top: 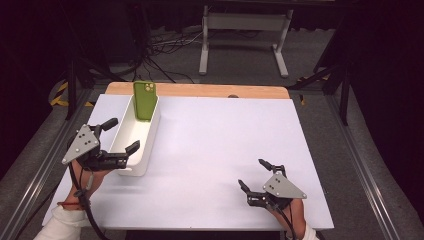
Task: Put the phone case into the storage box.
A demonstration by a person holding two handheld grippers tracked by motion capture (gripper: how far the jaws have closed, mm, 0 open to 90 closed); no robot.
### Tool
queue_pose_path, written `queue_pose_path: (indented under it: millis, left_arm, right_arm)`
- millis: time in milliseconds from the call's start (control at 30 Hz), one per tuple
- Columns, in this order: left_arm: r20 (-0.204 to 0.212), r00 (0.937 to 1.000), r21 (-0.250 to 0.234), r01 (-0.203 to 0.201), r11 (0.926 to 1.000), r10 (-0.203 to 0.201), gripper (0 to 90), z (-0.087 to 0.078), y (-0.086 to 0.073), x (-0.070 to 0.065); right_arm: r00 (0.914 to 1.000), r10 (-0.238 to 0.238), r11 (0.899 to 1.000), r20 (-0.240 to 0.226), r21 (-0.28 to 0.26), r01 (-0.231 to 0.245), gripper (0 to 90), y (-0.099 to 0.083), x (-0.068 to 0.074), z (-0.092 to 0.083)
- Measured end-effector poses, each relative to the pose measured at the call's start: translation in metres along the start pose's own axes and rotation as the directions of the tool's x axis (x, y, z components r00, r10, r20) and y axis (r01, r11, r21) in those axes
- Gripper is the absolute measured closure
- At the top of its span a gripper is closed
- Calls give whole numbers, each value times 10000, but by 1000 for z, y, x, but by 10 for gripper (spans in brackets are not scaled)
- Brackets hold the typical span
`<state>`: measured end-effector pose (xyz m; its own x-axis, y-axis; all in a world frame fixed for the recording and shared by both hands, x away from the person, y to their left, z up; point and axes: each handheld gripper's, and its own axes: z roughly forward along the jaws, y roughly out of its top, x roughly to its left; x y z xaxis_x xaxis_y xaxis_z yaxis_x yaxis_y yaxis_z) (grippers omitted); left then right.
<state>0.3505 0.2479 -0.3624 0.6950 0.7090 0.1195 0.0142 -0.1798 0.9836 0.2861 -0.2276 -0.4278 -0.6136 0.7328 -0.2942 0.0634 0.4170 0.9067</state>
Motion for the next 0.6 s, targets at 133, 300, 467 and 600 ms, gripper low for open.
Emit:
queue_pose_path:
  millis: [133,300,467,600]
  left_arm:
    - [144,9999,-86,-8,10000,9,51,-2,0,-4]
    - [273,9996,-158,18,9999,-14,51,-4,0,-9]
    - [308,9995,-163,-72,9998,77,47,-5,0,-14]
    - [472,9988,-232,-79,9997,90,42,-7,-1,-16]
  right_arm:
    - [10000,4,10000,-1,1,-4,143,0,0,0]
    - [10000,3,10000,-34,8,-2,144,1,1,0]
    - [10000,-19,10000,-40,-10,19,144,1,1,0]
    - [10000,-47,10000,-67,-9,47,149,1,2,0]
